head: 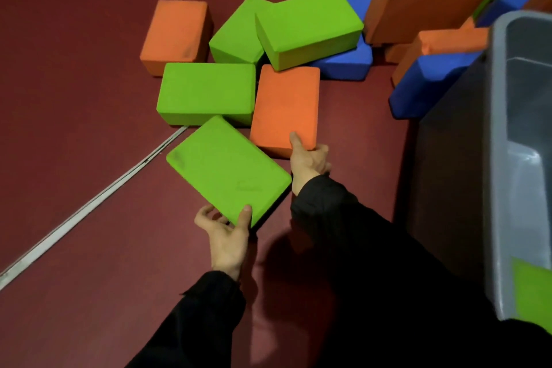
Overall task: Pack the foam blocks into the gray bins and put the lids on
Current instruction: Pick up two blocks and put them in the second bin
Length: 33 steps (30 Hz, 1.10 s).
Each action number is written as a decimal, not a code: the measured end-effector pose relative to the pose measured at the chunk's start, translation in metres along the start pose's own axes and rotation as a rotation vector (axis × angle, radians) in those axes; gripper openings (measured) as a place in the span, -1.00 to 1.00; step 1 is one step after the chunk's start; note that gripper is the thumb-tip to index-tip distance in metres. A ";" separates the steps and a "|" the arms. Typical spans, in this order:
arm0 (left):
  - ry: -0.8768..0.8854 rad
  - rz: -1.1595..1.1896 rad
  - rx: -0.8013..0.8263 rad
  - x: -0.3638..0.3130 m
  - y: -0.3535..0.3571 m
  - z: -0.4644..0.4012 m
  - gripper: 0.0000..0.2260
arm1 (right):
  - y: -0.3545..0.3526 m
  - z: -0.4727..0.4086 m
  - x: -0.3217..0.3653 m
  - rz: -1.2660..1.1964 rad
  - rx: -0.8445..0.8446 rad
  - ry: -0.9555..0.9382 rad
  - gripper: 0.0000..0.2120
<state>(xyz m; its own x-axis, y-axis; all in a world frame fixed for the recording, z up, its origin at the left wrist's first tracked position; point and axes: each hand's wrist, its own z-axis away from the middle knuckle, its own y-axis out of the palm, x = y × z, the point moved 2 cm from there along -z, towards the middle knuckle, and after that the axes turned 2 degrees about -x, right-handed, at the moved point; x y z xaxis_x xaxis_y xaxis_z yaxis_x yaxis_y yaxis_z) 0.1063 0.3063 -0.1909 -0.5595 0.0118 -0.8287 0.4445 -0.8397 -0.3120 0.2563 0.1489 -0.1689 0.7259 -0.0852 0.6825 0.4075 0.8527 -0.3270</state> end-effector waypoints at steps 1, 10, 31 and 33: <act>0.033 0.026 -0.031 -0.005 -0.003 0.003 -0.38 | 0.000 0.001 -0.001 -0.057 -0.005 -0.023 -0.31; 0.406 0.017 -0.285 -0.082 -0.078 0.044 -0.29 | -0.069 0.054 0.079 -0.011 -0.071 -0.503 -0.35; 1.735 -0.371 0.164 -0.333 0.092 0.339 -0.25 | -0.596 0.149 0.150 0.531 -0.381 -1.473 -0.18; 1.824 -0.584 0.359 -0.325 0.137 0.362 -0.16 | -0.619 0.133 0.127 0.587 -0.330 -1.386 -0.17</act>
<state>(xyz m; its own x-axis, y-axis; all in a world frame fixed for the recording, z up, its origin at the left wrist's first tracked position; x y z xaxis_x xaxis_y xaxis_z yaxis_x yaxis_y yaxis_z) 0.0955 -0.0089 0.2037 0.8231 0.5452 -0.1592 0.2298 -0.5760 -0.7845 0.0225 -0.3212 0.2073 -0.1695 0.9001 0.4013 0.4942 0.4299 -0.7556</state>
